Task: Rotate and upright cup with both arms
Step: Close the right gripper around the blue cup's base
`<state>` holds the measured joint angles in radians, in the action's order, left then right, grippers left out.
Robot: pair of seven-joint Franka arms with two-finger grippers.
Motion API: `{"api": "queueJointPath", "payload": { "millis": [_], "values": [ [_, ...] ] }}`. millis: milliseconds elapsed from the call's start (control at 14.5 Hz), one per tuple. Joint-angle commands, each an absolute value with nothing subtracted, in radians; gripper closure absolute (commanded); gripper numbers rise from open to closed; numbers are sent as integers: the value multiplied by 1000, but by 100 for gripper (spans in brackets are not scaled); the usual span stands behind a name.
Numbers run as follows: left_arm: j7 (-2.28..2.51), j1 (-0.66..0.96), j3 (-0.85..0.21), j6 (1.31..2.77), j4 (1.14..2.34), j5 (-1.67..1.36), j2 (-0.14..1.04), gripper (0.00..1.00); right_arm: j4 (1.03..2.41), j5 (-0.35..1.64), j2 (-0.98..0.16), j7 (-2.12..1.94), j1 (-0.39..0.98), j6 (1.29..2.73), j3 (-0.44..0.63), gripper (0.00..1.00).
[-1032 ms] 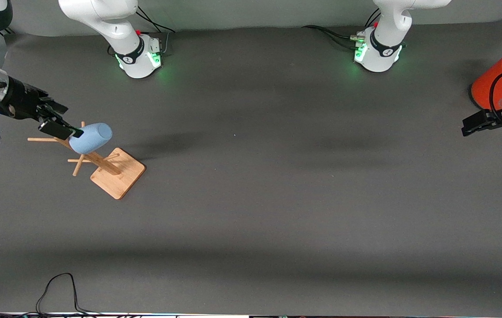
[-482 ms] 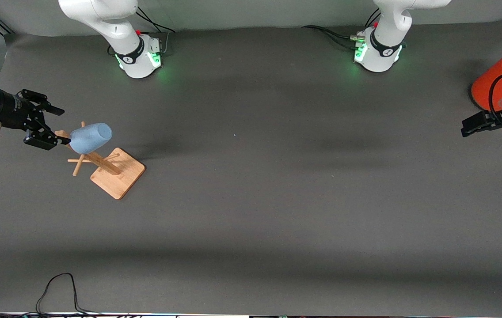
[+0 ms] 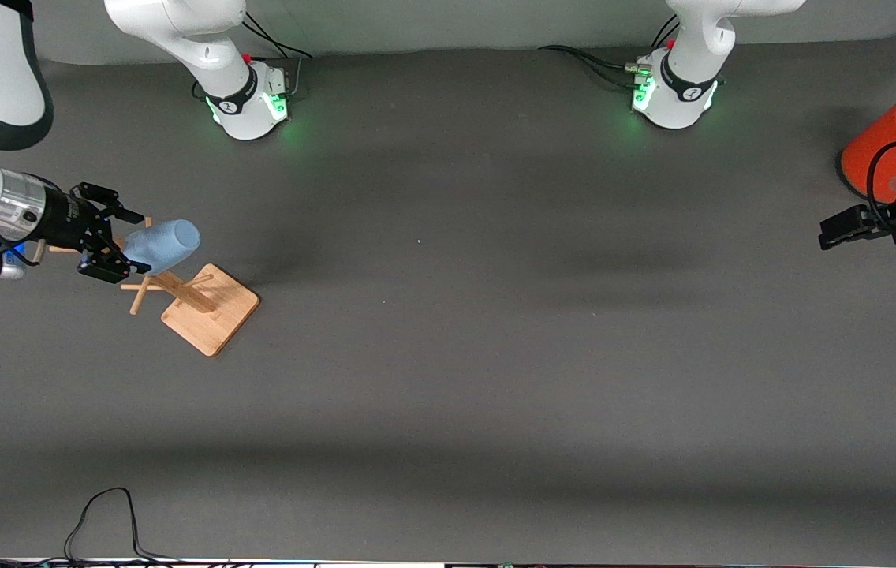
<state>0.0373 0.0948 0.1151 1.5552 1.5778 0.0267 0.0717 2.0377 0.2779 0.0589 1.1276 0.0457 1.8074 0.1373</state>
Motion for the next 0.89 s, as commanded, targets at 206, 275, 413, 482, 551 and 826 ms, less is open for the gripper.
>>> {"api": "queueJointPath", "payload": {
  "millis": [206, 275, 413, 482, 551, 826],
  "values": [
    [23, 89, 114, 1552, 1583, 23, 71, 0, 2100, 339, 92, 1161, 58, 1842, 137, 0],
    [23, 89, 114, 1551, 1583, 21, 71, 0, 2100, 339, 92, 1161, 60, 1842, 137, 0],
    [23, 89, 114, 1548, 1583, 21, 71, 0, 2100, 339, 89, 1161, 60, 1842, 137, 0],
    [23, 89, 114, 1549, 1583, 20, 71, 0, 2100, 341, 87, 1161, 58, 1842, 137, 0],
    [23, 89, 114, 1551, 1583, 20, 71, 0, 2100, 341, 86, 1161, 60, 1844, 137, 2],
    [25, 87, 115, 1552, 1583, 17, 69, 0, 2099, 344, 84, 1151, 58, 1852, 137, 32]
  ]
}}
